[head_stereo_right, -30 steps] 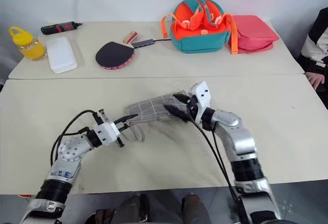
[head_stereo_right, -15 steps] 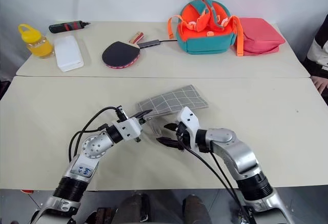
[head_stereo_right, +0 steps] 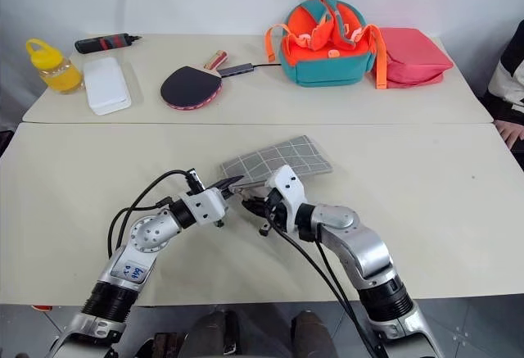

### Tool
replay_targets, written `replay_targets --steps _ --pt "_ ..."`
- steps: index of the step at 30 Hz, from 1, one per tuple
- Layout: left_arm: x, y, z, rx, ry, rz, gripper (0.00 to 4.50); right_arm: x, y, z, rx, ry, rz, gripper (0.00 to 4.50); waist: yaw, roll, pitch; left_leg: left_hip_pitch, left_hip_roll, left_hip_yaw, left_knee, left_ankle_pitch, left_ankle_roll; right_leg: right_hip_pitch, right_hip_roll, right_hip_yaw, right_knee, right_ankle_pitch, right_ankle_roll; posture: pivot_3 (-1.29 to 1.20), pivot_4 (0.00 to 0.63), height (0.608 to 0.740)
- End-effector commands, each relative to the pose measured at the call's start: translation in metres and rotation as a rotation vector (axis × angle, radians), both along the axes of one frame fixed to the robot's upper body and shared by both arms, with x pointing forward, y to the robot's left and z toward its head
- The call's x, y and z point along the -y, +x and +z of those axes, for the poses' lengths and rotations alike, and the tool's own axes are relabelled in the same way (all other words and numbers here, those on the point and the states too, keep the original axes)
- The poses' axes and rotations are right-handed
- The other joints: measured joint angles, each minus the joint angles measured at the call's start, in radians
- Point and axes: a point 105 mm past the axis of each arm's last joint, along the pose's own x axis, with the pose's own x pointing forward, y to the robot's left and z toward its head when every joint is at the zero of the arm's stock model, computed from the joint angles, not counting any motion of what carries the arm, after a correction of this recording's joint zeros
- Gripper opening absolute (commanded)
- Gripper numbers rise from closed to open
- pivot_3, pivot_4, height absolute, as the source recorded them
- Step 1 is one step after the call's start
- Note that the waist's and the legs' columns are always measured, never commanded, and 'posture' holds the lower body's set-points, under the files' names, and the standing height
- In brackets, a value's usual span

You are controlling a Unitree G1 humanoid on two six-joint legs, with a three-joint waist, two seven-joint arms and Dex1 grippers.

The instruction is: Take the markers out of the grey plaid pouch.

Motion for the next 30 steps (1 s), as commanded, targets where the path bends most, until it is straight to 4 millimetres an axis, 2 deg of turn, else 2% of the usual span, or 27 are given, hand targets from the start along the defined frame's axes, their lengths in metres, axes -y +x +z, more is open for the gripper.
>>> replay_targets --steps 1,9,13,16,21,24,28,30 --pt "-0.013 -0.003 -0.002 -0.026 -0.011 0.022 0.00 0.028 0.013 0.013 0.068 -0.030 -0.036 0.05 -0.001 0.000 0.000 0.000 0.000 0.000 0.000 0.000 0.000 0.000 0.000 0.000 0.000 0.000 0.000 0.00 0.150 0.740" --pt "-0.047 -0.005 0.015 -0.051 -0.098 0.063 0.00 0.108 0.055 0.016 0.150 -0.198 -0.212 0.05 -0.010 0.000 0.000 0.000 0.001 0.002 0.000 0.000 0.000 -0.002 0.001 0.002 0.000 0.000 0.000 0.00 0.150 0.740" --pt "-0.058 -0.005 0.020 -0.059 -0.125 0.072 0.00 0.132 0.067 0.016 0.186 -0.258 -0.274 0.05 -0.015 0.000 0.000 0.000 0.001 0.002 -0.001 0.000 0.000 -0.003 0.001 0.003 0.000 0.000 0.000 0.00 0.150 0.740" --pt "-0.059 -0.004 0.020 -0.069 -0.133 0.079 0.00 0.133 0.070 0.019 0.206 -0.253 -0.273 0.05 -0.021 0.000 0.000 0.000 0.001 0.002 -0.001 0.000 0.000 -0.003 0.001 0.004 0.000 0.000 0.000 0.00 0.150 0.740" --pt "-0.049 -0.004 0.018 -0.071 -0.145 0.059 0.00 0.119 0.067 0.024 0.204 -0.179 -0.236 0.05 -0.027 0.000 0.000 0.000 0.001 0.002 -0.001 0.000 0.000 -0.003 0.001 0.005 0.000 0.000 0.000 0.00 0.150 0.740" --pt "-0.047 -0.004 0.017 -0.078 -0.157 0.053 0.00 0.116 0.057 0.026 0.206 -0.190 -0.173 0.63 -0.026 0.000 0.000 0.000 0.001 0.002 -0.001 0.000 0.000 -0.004 0.001 0.005 0.001 0.000 0.000 0.00 0.150 0.740" --pt "-0.046 -0.004 0.014 -0.084 -0.158 0.053 0.00 0.119 0.049 0.043 0.234 -0.191 -0.126 1.90 -0.025 0.000 0.000 0.000 0.001 0.001 -0.001 0.000 0.000 -0.004 0.001 0.005 0.001 0.000 0.000 0.00 0.150 0.740" --pt "-0.046 -0.004 0.013 -0.093 -0.161 0.049 0.00 0.125 0.051 0.060 0.254 -0.177 -0.138 1.90 -0.026 0.000 0.000 0.000 0.001 0.001 0.000 0.000 0.000 -0.004 0.001 0.006 0.001 0.000 0.000 0.00 0.150 0.740"
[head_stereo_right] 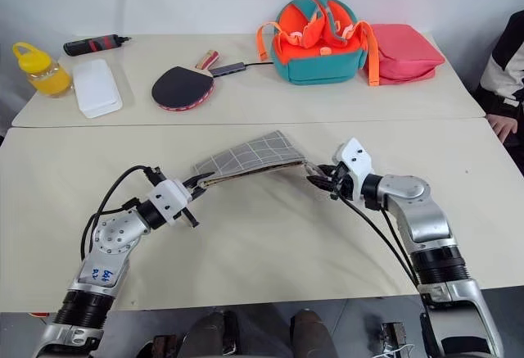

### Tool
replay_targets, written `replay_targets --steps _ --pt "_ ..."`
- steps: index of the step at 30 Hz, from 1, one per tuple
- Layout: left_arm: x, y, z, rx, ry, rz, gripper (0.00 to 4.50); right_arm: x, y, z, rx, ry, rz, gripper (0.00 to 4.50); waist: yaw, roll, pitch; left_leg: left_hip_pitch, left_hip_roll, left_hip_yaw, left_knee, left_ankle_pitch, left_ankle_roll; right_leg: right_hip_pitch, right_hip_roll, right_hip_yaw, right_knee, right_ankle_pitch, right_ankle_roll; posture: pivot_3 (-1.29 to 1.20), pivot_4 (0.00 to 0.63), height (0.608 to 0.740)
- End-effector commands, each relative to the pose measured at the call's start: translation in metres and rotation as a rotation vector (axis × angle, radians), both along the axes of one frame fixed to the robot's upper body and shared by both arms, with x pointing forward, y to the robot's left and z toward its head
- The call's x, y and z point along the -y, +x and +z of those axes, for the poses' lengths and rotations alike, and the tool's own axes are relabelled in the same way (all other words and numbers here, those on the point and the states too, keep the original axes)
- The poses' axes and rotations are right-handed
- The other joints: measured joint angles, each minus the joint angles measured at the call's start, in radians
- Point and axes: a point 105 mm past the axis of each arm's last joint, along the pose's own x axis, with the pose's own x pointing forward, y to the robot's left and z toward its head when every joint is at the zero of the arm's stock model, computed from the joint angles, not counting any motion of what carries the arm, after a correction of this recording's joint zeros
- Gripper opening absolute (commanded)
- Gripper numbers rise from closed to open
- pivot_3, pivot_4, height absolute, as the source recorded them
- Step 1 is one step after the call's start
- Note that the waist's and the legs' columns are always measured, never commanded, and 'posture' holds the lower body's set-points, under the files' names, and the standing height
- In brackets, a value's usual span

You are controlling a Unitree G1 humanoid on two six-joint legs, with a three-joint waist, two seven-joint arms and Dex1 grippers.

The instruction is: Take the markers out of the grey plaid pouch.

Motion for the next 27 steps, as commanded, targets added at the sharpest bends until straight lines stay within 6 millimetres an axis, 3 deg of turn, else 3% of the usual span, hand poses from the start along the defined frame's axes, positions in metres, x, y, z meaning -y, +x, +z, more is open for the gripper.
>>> replay_targets --steps 1,4,6,8,10,11,14,18,27 --pt "0.003 -0.001 0.007 0.026 -0.019 -0.018 0.00 0.011 0.002 0.043 0.110 0.019 -0.005 1.90 -0.001 0.000 0.000 0.000 0.000 0.000 0.000 0.000 0.000 0.000 0.000 0.001 0.000 0.000 0.000 0.00 0.150 0.740" --pt "0.004 0.002 0.006 0.028 -0.013 -0.019 0.00 0.010 0.005 0.069 0.182 0.045 -0.006 1.90 -0.002 0.000 0.000 0.000 0.000 0.000 0.001 0.000 0.000 -0.001 0.000 0.002 0.000 0.000 0.000 0.00 0.150 0.740" --pt "0.005 0.003 0.007 0.031 -0.013 -0.022 0.00 -0.002 0.003 0.087 0.225 0.118 0.030 1.49 -0.002 0.000 0.000 0.000 0.001 0.000 0.000 0.000 0.000 -0.002 0.001 0.004 0.001 0.000 0.000 0.00 0.150 0.740" --pt "0.007 0.005 0.008 0.034 -0.015 -0.025 0.00 -0.015 0.002 0.091 0.270 0.142 0.056 0.97 -0.003 0.000 0.000 0.000 0.002 0.000 0.000 0.000 0.000 -0.003 0.002 0.005 0.002 0.000 0.000 0.00 0.150 0.740" --pt "0.008 0.005 0.009 0.037 -0.015 -0.029 0.00 -0.032 -0.002 0.087 0.295 0.185 0.081 0.17 -0.003 0.000 0.000 0.000 0.002 0.000 0.000 0.000 -0.001 -0.004 0.003 0.005 0.003 0.000 0.000 0.00 0.150 0.740" --pt "0.009 0.006 0.009 0.039 -0.017 -0.029 0.00 -0.044 -0.007 0.076 0.319 0.144 0.115 0.02 -0.002 0.000 0.000 0.000 0.002 0.001 0.000 -0.001 -0.001 -0.005 0.003 0.006 0.003 0.000 0.000 0.00 0.150 0.740" --pt "0.012 0.006 0.009 0.041 -0.020 -0.030 0.00 -0.064 -0.019 0.050 0.344 0.044 0.190 0.02 0.000 0.000 0.000 -0.001 0.002 0.001 -0.001 -0.001 -0.001 -0.007 0.003 0.006 0.004 0.000 0.000 0.00 0.150 0.740" --pt "0.016 0.004 0.010 0.044 -0.026 -0.038 0.00 -0.077 -0.023 0.040 0.385 -0.012 0.220 0.02 -0.001 0.000 0.000 -0.003 0.002 0.002 0.002 -0.001 -0.001 -0.010 0.002 0.007 0.008 0.000 0.000 0.00 0.150 0.740" --pt "0.020 0.001 0.011 0.047 -0.029 -0.049 0.00 -0.075 -0.012 0.023 0.456 -0.169 0.199 0.02 -0.005 0.000 0.000 -0.002 0.004 0.003 0.007 -0.001 -0.001 -0.009 0.004 0.008 0.012 0.000 0.000 0.00 0.150 0.740"
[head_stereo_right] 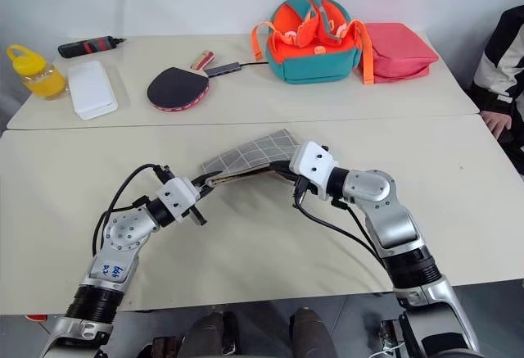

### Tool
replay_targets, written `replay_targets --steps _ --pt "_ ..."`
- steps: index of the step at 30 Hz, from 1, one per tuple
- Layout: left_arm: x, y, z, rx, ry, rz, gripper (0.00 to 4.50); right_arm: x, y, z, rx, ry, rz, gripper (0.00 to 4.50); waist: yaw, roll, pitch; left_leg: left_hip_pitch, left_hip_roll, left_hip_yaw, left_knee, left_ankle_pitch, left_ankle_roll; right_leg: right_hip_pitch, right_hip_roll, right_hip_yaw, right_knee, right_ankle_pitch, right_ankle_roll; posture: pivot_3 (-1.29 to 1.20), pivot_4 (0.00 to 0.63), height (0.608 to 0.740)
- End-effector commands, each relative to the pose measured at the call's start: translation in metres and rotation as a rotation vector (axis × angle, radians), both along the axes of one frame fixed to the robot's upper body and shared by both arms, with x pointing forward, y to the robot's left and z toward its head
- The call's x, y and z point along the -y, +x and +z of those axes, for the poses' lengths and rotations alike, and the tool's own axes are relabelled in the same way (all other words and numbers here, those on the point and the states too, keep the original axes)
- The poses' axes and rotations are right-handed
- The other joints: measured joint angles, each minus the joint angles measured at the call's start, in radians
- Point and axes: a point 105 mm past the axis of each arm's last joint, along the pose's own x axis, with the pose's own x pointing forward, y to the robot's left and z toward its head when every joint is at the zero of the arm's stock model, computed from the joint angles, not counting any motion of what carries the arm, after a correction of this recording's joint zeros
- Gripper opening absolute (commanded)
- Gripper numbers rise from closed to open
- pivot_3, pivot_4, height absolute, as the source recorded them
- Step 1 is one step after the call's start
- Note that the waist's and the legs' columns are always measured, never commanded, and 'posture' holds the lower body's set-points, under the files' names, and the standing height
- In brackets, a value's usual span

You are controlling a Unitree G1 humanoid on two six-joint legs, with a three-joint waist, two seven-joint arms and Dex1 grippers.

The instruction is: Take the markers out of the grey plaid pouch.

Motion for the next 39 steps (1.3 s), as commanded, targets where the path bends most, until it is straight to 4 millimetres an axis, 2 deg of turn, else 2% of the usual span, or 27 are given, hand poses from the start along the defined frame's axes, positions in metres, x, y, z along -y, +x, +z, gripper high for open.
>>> replay_targets --steps 1,4,9,12,17,21,25,28,31,39 --pt "0.007 -0.005 0.012 0.050 -0.009 -0.024 0.00 0.000 -0.002 0.000 0.061 -0.055 0.018 0.02 0.000 0.000 0.000 0.000 0.000 0.000 0.000 0.000 0.000 0.000 0.000 0.000 0.000 0.000 0.000 0.00 0.150 0.740" --pt "0.009 -0.004 0.013 0.053 -0.008 -0.029 0.00 0.001 -0.002 0.000 0.055 -0.046 0.022 0.02 0.000 0.000 0.000 0.000 0.000 0.000 0.000 0.000 0.000 0.000 0.000 0.000 0.000 0.000 0.000 0.00 0.150 0.740" --pt "0.010 -0.004 0.010 0.043 -0.013 -0.026 0.00 -0.002 -0.008 0.014 0.021 0.084 0.056 0.02 0.000 0.000 0.000 0.000 0.000 0.000 0.000 0.000 0.000 0.000 0.000 0.000 0.001 0.000 0.000 0.00 0.150 0.740" --pt "0.011 -0.005 0.011 0.042 -0.017 -0.031 0.00 0.001 -0.005 0.002 0.040 -0.007 0.040 0.02 0.001 0.000 0.000 0.000 0.000 0.000 0.000 0.000 0.000 0.000 0.000 0.000 0.001 0.000 0.000 0.00 0.150 0.740" --pt "0.013 -0.005 0.014 0.054 -0.015 -0.036 0.00 0.007 0.003 -0.006 0.054 -0.064 -0.006 0.02 0.000 0.000 0.000 0.000 0.000 0.000 0.001 0.000 0.000 0.000 0.000 0.000 0.001 0.000 0.000 0.00 0.150 0.740" --pt "0.015 -0.007 0.015 0.054 -0.008 -0.047 0.00 0.010 0.010 -0.002 0.123 -0.106 -0.034 0.02 -0.001 0.000 0.000 0.000 0.000 0.000 0.001 0.000 0.000 0.000 0.000 0.000 0.001 0.000 0.000 0.00 0.150 0.740" --pt "0.024 -0.010 0.017 0.058 0.036 -0.086 0.00 0.010 0.017 0.003 0.267 -0.246 -0.041 0.02 -0.003 0.000 0.000 0.000 0.000 0.000 0.001 0.000 0.000 0.000 0.000 0.000 0.002 0.000 0.000 0.00 0.150 0.740" --pt "0.030 -0.005 0.028 0.087 0.020 -0.078 0.00 0.003 0.016 0.005 0.240 -0.165 -0.042 0.58 -0.002 0.000 0.000 0.000 0.000 0.000 0.001 0.000 0.000 0.000 0.000 0.000 0.002 0.000 0.000 0.00 0.150 0.740" --pt "0.033 -0.003 0.035 0.097 0.005 -0.079 0.00 0.000 0.014 -0.001 0.218 -0.157 -0.040 1.54 0.000 0.000 0.000 0.000 0.000 0.000 0.002 0.000 0.000 0.000 0.000 0.000 0.002 0.000 0.000 0.00 0.150 0.740" --pt "0.030 0.000 0.040 0.053 -0.089 -0.064 0.00 0.002 0.016 -0.001 0.230 -0.176 -0.048 4.22 -0.003 0.000 0.000 0.000 0.001 0.000 0.003 0.000 0.000 0.000 0.001 0.001 0.004 0.000 0.000 0.00 0.150 0.740"
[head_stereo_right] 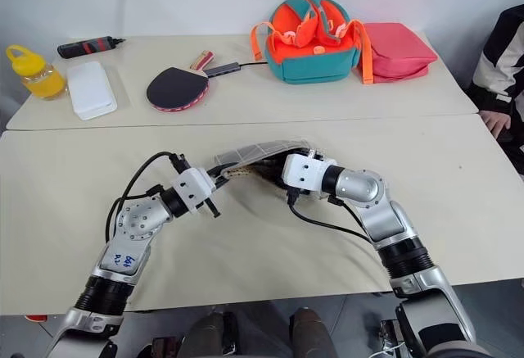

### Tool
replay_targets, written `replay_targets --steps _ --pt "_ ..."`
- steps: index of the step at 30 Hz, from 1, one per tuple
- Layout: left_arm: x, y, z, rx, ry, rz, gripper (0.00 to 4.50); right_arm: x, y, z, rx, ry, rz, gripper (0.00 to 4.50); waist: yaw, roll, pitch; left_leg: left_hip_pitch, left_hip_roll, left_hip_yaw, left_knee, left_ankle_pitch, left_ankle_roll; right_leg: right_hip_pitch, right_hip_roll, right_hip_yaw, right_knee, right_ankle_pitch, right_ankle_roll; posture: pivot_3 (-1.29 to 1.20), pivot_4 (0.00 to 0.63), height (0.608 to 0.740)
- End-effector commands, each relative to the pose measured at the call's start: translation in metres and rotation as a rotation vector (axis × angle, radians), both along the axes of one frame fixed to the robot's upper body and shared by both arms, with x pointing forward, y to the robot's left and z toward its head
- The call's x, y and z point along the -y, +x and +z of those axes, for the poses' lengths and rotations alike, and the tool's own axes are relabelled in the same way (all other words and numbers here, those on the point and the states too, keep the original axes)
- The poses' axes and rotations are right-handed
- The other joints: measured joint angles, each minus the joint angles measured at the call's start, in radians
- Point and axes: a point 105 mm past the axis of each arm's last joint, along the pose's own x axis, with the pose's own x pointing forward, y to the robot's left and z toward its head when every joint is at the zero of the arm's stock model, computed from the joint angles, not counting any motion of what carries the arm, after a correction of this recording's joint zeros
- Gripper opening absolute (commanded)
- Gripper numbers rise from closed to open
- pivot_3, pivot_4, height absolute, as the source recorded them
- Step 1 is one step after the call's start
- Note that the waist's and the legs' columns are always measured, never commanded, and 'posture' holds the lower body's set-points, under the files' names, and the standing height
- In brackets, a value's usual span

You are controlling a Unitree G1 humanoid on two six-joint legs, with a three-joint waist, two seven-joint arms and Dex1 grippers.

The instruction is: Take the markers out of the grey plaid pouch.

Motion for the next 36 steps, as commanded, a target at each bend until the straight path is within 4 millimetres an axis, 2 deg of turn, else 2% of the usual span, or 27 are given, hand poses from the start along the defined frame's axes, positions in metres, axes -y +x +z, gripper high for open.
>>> replay_targets --steps 1,6,7,9,11,18,20,24,27,29,34,36 --pt "-0.002 -0.002 0.019 0.033 -0.081 -0.005 0.00 0.001 0.000 0.009 0.041 -0.001 0.001 4.46 0.000 0.000 0.000 0.000 0.000 0.000 0.000 0.000 0.000 0.000 0.000 0.000 0.000 0.000 0.000 0.00 0.150 0.740" --pt "-0.002 -0.002 0.020 0.004 -0.105 -0.017 0.00 -0.003 -0.004 0.010 0.015 0.014 0.025 4.46 0.001 0.000 0.000 0.000 0.000 0.000 0.000 0.000 0.000 0.000 0.000 0.000 0.000 0.000 0.000 0.00 0.150 0.740" --pt "-0.003 -0.001 0.019 -0.012 -0.107 -0.017 0.00 -0.003 -0.004 0.012 0.016 0.015 0.028 4.16 0.001 0.000 0.000 0.000 0.000 0.000 0.001 0.000 0.000 0.000 0.000 0.000 0.000 0.000 0.000 0.00 0.150 0.740" --pt "-0.006 0.001 0.017 -0.039 -0.113 -0.023 0.00 -0.003 -0.005 0.015 0.027 -0.003 0.036 3.94 0.000 0.000 0.000 0.000 0.000 0.000 0.001 0.000 0.000 0.000 0.000 0.000 0.000 0.000 0.000 0.00 0.150 0.740" --pt "-0.008 0.001 0.017 -0.087 -0.131 -0.046 0.00 -0.003 -0.007 0.021 0.025 -0.032 0.060 3.33 0.000 0.000 0.000 0.000 0.000 0.000 0.001 0.000 0.000 0.000 0.000 0.000 0.001 0.000 0.000 0.00 0.150 0.740" --pt "-0.005 0.001 0.014 -0.336 -0.197 -0.126 0.00 0.009 -0.018 0.054 -0.064 -0.211 0.152 3.33 0.002 0.000 0.000 0.000 0.000 -0.001 0.001 0.000 0.000 0.000 0.000 0.000 0.001 0.000 0.000 0.00 0.150 0.740" --pt "-0.004 0.003 0.021 -0.425 -0.283 -0.143 0.00 0.010 -0.023 0.060 -0.119 -0.241 0.180 3.33 0.003 0.000 0.000 0.000 0.000 -0.001 0.001 0.000 0.000 0.000 0.000 0.000 0.001 0.000 0.000 0.00 0.150 0.740" --pt "0.011 -0.010 0.031 -0.501 -0.275 -0.250 0.00 0.013 -0.023 0.068 -0.169 -0.298 0.175 3.33 0.002 0.000 0.000 0.000 0.000 -0.001 0.002 0.000 0.000 0.000 0.000 0.000 0.001 0.000 0.000 0.00 0.150 0.740" --pt "0.022 -0.017 0.050 -0.554 -0.385 -0.319 0.00 0.017 -0.023 0.067 -0.223 -0.331 0.173 3.33 0.004 0.000 0.000 0.000 0.000 -0.002 0.002 0.000 0.000 0.000 0.000 0.000 0.000 0.000 0.000 0.00 0.150 0.740" --pt "0.026 -0.021 0.052 -0.565 -0.367 -0.329 0.00 0.017 -0.031 0.070 -0.267 -0.311 0.214 3.33 0.004 0.000 0.000 0.000 0.000 -0.002 0.002 0.000 0.000 0.000 0.000 0.000 0.000 0.000 0.000 0.00 0.150 0.740" --pt "0.030 -0.012 0.039 -0.550 -0.298 -0.228 0.00 0.026 -0.057 0.099 -0.477 -0.157 0.310 3.33 0.003 0.000 0.001 0.000 0.000 -0.002 0.003 0.000 0.000 0.001 0.000 0.000 -0.001 0.000 0.000 0.00 0.150 0.740" --pt "0.032 -0.010 0.035 -0.554 -0.302 -0.210 0.00 0.025 -0.060 0.107 -0.508 -0.099 0.332 2.96 0.004 0.000 0.001 0.000 0.000 -0.002 0.003 0.000 0.000 0.001 0.000 0.000 -0.001 0.000 0.000 0.00 0.150 0.740"
